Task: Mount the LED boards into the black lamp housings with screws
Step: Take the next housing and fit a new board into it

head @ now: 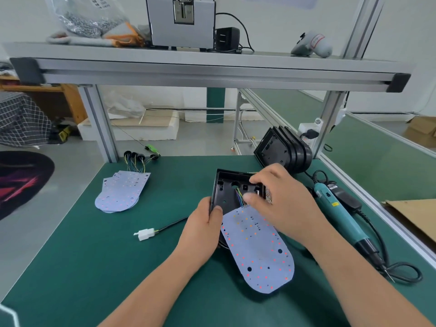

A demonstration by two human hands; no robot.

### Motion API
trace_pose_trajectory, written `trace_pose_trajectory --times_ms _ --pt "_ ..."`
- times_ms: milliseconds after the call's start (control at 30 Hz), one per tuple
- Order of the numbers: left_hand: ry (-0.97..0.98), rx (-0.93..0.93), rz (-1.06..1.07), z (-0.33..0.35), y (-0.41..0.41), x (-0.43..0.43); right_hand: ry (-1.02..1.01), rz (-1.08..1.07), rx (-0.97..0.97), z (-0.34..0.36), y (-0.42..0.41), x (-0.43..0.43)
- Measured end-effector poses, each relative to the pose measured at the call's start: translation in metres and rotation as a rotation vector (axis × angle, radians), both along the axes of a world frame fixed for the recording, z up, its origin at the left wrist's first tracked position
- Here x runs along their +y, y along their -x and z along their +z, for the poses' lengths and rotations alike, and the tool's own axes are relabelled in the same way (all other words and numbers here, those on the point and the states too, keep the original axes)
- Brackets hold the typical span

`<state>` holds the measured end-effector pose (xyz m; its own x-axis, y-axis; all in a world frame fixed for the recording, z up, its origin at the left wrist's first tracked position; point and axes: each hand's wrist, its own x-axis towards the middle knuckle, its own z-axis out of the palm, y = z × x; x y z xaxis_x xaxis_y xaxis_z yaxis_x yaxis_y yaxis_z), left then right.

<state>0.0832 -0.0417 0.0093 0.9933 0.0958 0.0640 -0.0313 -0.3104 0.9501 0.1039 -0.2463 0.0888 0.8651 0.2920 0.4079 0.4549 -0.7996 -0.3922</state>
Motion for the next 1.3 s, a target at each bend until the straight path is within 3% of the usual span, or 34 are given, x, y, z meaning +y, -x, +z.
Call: trace_pose_trajectory --times_ms 133,267,467,767,933,1000,1100,1133,1300 --pt "-0.017 -0.024 0.006 -0.004 0.001 0.000 0.187 0.071 0.187 -0.001 0.005 0.001" --pt "-0.012 -0.059 -0.022 -0.004 0.003 0.001 -0.131 0.076 0.285 -0.003 -0.009 -0.005" --pt "0.045 -0.031 -0.096 -0.005 0.003 0.004 -0.440 -0.116 0.111 -0.015 -0.021 -0.003" --pt "-0.011 -0.033 -0.137 -0.002 0.007 0.004 -0.457 -0.127 -0.066 -0.013 -0.027 0.002" --pt "-0.009 -0.019 -0.084 -0.006 0.004 0.003 -0.229 -0.089 -0.077 -0.016 -0.031 0.000" --pt "0.017 -0.016 -0.080 -0.006 0.005 0.002 -0.352 -0.068 -0.033 -0.017 -0.034 -0.007" --pt "0.098 -0.013 -0.089 -0.003 0.005 0.003 -0.843 -0.061 0.100 -0.022 -0.036 -0.012" --pt "0.144 -0.011 -0.094 -0.002 0.006 0.003 -0.915 -0.065 0.155 -0.025 -0.038 -0.013" --pt "0.377 0.028 -0.143 0.003 0.007 0.012 -0.938 0.249 0.497 -0.036 -0.036 0.002"
